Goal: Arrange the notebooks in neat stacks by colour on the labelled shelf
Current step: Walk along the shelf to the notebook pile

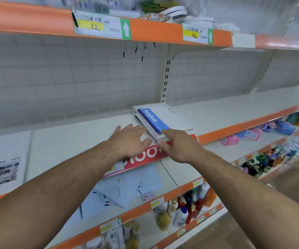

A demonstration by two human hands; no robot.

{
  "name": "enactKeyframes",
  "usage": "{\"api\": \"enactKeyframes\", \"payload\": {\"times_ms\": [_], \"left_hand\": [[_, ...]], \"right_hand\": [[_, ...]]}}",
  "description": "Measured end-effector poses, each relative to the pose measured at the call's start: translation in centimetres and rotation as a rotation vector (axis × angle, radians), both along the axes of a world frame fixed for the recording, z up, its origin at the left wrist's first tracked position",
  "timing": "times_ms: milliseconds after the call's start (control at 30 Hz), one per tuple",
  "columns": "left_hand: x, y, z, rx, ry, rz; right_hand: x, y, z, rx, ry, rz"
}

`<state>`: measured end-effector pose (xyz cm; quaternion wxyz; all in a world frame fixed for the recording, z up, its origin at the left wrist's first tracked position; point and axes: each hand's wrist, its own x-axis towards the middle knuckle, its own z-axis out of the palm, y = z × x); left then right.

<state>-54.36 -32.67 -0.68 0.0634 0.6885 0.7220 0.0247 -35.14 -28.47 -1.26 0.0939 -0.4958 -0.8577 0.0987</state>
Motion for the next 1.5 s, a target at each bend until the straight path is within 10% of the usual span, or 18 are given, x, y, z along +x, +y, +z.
{"api": "enactKeyframes", "payload": {"times_ms": [767, 1500], "left_hand": [[4.0, 8.3, 0.3, 0.041, -0.119, 0.297], [6.8, 8.6, 0.8, -0.061, -0.106, 0.421]], "right_hand": [[2.2, 16.9, 1.6, -0.117, -0.01, -0.118], [3.3, 20.6, 0.9, -0.23, 0.403, -0.242]]}}
